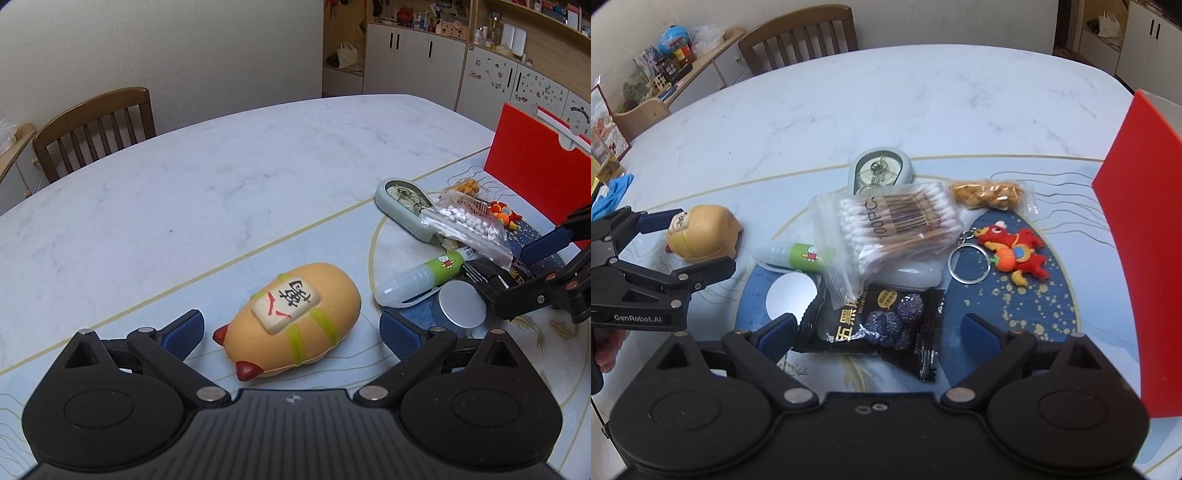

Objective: Organize objects
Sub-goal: 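Move both tools back toward the remaining items on the table, then grasp the yellow plush toy with left tool while right tool grasps the black snack bag, then carry the yellow plush and black snack bag over the red shoebox with both tools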

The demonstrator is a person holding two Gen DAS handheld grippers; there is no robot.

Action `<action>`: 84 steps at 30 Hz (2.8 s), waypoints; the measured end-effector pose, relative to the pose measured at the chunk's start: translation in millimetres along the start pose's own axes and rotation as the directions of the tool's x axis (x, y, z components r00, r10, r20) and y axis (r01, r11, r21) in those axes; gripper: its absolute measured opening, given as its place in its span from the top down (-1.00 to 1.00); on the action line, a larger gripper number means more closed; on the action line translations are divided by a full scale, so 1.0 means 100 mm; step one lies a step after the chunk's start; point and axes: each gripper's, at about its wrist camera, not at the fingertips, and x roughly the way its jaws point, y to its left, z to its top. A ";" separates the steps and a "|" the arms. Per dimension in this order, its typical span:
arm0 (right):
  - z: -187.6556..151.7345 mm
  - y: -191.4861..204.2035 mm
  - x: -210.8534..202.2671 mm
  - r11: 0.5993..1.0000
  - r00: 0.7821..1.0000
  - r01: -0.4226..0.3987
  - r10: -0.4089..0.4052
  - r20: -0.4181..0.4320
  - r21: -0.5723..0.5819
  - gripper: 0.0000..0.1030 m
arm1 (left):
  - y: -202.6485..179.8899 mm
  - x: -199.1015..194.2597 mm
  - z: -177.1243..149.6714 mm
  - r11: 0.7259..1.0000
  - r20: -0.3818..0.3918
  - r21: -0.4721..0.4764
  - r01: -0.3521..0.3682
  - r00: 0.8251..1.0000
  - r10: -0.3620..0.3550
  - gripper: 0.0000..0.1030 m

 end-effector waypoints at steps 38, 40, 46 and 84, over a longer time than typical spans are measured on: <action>-0.31 -0.11 -0.55 0.993 0.996 -0.056 0.062 0.058 -0.099 -0.20 | -0.50 -0.61 -0.12 0.989 -0.018 -0.142 -0.036 0.999 0.034 -0.39; -0.32 -0.14 -0.65 0.993 0.995 -0.067 0.074 0.073 -0.099 -0.20 | -0.59 -0.69 -0.09 0.990 -0.011 -0.140 -0.031 0.999 0.030 -0.39; -0.33 -0.26 -0.98 0.989 0.986 -0.094 0.109 0.124 -0.118 -0.20 | -0.91 -0.87 0.03 0.992 0.005 -0.125 -0.018 1.000 0.018 -0.39; -0.44 -2.44 -2.03 0.999 0.967 -0.029 0.032 0.254 -0.019 -0.21 | -3.28 -0.64 1.22 0.985 0.052 0.105 0.138 0.988 -0.144 -0.39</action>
